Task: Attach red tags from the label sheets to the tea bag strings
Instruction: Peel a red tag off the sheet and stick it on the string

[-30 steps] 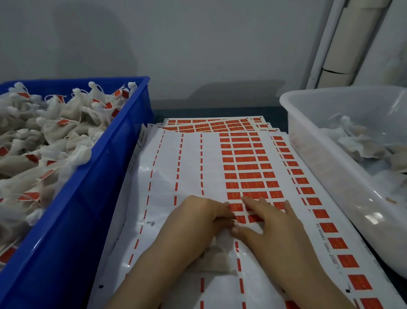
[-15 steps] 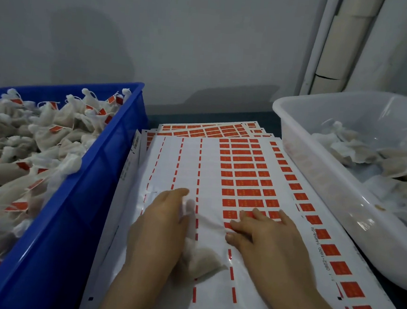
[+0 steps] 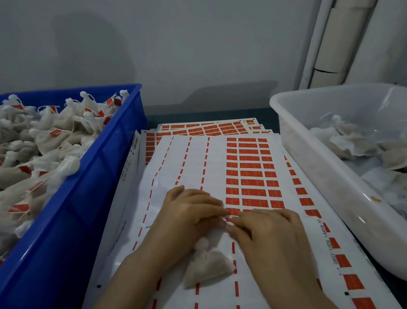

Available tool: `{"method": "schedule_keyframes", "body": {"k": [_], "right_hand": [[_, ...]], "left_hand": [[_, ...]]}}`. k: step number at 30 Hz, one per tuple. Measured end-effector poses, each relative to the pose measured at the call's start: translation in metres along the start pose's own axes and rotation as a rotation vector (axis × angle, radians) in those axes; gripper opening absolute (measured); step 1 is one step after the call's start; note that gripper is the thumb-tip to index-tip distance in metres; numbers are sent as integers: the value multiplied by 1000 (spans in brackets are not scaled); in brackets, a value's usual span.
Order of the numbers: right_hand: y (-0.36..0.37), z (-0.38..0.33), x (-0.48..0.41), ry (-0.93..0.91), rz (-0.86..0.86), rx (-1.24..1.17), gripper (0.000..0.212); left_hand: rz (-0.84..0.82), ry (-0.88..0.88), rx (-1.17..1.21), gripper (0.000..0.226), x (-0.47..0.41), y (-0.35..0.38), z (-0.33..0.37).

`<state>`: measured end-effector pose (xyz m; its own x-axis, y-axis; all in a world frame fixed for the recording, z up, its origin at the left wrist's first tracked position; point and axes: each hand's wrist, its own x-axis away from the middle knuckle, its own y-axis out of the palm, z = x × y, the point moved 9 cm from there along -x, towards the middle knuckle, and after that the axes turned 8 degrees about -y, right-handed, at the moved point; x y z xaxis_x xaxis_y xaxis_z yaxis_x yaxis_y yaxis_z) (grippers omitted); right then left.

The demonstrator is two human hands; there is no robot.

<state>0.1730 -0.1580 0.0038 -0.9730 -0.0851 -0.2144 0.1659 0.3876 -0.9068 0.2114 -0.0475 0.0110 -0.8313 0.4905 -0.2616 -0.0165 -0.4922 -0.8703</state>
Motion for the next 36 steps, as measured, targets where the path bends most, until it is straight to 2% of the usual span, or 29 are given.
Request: {"method": "schedule_keyframes", "body": {"k": [2,5,10,14,17,21,24,27,29,33,36], "right_hand": [[11,5,0,40,-62,-14,54],[-4,6,4,58,42,37,72],[-2,11,2,76,9,36,75],[1,13,1,75,-8,38,61],[5,17,-3,69,-10,17,47],[8,20,-6,72,-7,21,46],[14,26,-9,115,-9,-45,54],[7,27,-5,151,87,-141,66],[3,25,-4,137,115,-119,72],[9,26,-8,123,67,-63,78],[19,24,-11,90,-11,-106,94]], "left_hand": [[53,60,19,33,-1,-6,8],[116,96,9,27,3,-7,9],[160,135,23,18,3,-17,16],[150,106,4,20,6,-20,17],[88,124,-113,32,8,-16,24],[3,185,-280,34,8,-3,32],[2,178,-279,32,7,-4,35],[4,113,-206,28,5,-6,35],[-10,42,-160,29,1,-6,32],[-54,-49,-177,34,-7,1,20],[-72,-89,-205,38,-12,2,15]]}}
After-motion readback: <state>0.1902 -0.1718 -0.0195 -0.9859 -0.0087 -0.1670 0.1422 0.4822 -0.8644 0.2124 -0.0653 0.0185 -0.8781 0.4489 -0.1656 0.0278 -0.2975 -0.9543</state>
